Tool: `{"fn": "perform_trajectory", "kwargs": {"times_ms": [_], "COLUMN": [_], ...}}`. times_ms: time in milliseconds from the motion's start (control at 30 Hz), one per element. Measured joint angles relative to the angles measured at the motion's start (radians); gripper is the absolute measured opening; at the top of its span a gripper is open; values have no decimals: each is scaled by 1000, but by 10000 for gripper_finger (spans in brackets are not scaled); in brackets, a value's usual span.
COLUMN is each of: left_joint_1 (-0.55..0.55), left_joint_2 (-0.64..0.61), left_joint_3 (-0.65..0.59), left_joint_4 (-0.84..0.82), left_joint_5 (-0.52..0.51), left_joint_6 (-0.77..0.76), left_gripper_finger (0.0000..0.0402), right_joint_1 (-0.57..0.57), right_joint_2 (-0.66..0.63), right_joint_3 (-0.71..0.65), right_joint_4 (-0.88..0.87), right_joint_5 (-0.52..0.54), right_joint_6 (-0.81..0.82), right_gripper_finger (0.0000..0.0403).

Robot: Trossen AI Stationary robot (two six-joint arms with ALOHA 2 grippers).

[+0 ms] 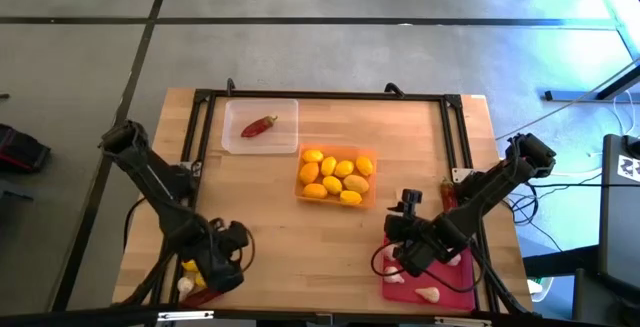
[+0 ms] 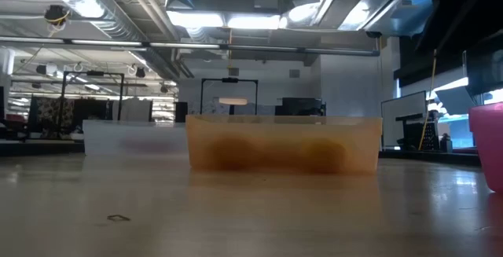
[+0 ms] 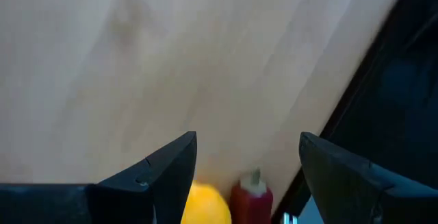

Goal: Sort produce into baskets
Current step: Put the lemon into the orange bin

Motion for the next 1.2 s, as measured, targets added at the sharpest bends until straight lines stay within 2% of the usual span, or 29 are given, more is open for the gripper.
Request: {"fn": "perform_trajectory", "kwargs": {"times_ms": [200, 433, 600, 767, 1200], "left_joint_1": [-79, -128, -142, -140, -140], "left_joint_2": [62, 136, 172, 198, 202], "left_joint_3": [0, 0, 0, 0, 0], "left_joint_4": [-8, -33, -33, -84, -82], "left_joint_5": [85, 210, 251, 253, 253], "left_joint_6": [-206, -367, -371, -363, -338], "left_gripper_finger": [251, 251, 251, 251, 251], "right_joint_1": [-4, -4, -3, -3, -3], "right_joint_2": [0, 0, 0, 0, 0], "right_joint_3": [-17, -25, -25, -25, -25], "right_joint_4": [3, 3, 19, 23, 38], "right_joint_5": [15, 29, 33, 33, 32], "right_joint_6": [-16, -20, -20, -20, -20], "right_gripper_finger": [198, 198, 198, 198, 198]}}
